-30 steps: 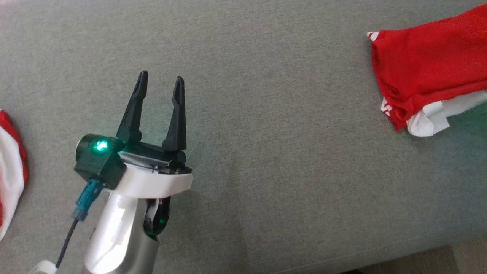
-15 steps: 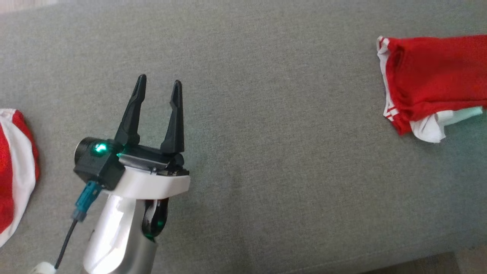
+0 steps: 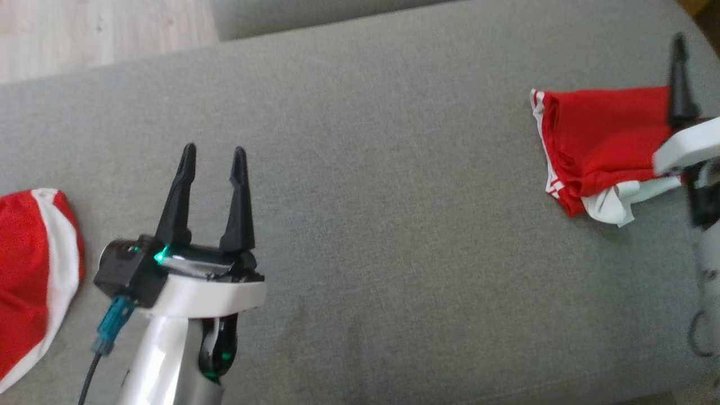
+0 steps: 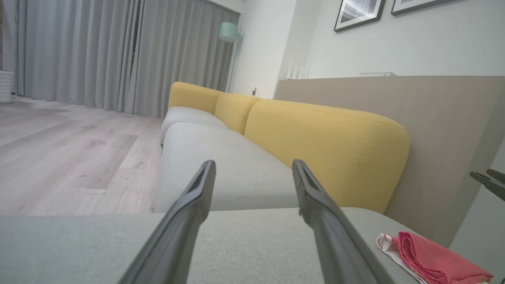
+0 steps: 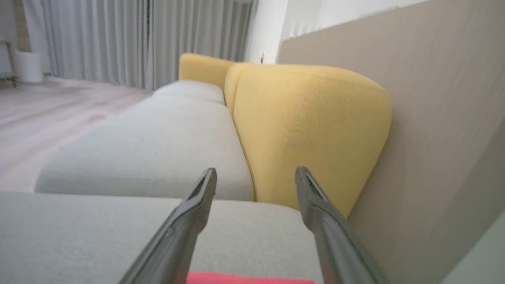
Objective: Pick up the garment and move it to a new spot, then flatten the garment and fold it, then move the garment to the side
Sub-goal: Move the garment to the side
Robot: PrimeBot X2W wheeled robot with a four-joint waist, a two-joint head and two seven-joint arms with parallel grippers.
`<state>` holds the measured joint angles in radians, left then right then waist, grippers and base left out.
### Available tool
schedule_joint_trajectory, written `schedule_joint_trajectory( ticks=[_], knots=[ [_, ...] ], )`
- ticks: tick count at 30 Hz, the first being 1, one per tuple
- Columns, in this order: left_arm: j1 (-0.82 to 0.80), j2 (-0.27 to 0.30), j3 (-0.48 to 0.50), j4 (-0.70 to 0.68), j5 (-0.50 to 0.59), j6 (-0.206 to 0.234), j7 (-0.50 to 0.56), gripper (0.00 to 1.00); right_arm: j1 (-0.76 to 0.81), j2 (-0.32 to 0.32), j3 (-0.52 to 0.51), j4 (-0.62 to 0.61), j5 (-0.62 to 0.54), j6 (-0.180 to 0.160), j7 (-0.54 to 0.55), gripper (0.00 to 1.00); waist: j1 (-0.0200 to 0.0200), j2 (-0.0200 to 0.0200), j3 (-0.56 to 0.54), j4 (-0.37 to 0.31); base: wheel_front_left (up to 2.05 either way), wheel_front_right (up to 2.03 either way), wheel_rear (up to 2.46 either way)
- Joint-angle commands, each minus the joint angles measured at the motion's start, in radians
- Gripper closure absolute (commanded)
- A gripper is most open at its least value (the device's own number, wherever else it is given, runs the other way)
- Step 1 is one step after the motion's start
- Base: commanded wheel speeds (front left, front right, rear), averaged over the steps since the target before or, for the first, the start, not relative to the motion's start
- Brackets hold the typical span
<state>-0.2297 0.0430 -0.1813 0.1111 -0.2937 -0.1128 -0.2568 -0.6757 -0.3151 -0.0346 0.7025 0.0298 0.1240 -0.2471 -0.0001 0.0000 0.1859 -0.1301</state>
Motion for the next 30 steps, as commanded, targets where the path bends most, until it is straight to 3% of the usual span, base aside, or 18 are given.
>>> schedule_joint_trajectory(
  ticks=[1, 13, 22, 30],
  knots=[
    [-0.007, 0.007, 0.044, -0.040, -0.005, 0.010, -0.005, 0.00, 0.016, 0.014, 0.010, -0.063, 0.019, 0.007, -0.010, 0.00, 0.0001, 0.0000, -0.027, 0.010, 0.00, 0.00, 0.00],
    [0.119, 0.007, 0.087, -0.036, 0.000, 0.014, -0.005, 0.00, 0.318, 0.236, -0.045, -0.342, 0.077, 0.007, -0.009, 0.00, 0.0001, 0.0000, -0.127, 0.070, 0.00, 0.00, 0.00],
    [0.196, 0.007, 0.089, -0.025, -0.023, 0.021, -0.005, 0.00, 0.502, 0.264, 0.015, -0.407, 0.135, 0.007, -0.014, 0.00, 0.0001, 0.0000, -0.156, 0.087, 0.00, 0.00, 0.00],
    [0.189, 0.007, 0.102, -0.030, -0.020, 0.023, -0.005, 0.00, 0.529, 0.265, 0.028, -0.453, 0.164, 0.007, -0.014, 0.00, 0.0001, 0.0000, -0.155, 0.090, 0.00, 0.00, 0.00]
  ],
)
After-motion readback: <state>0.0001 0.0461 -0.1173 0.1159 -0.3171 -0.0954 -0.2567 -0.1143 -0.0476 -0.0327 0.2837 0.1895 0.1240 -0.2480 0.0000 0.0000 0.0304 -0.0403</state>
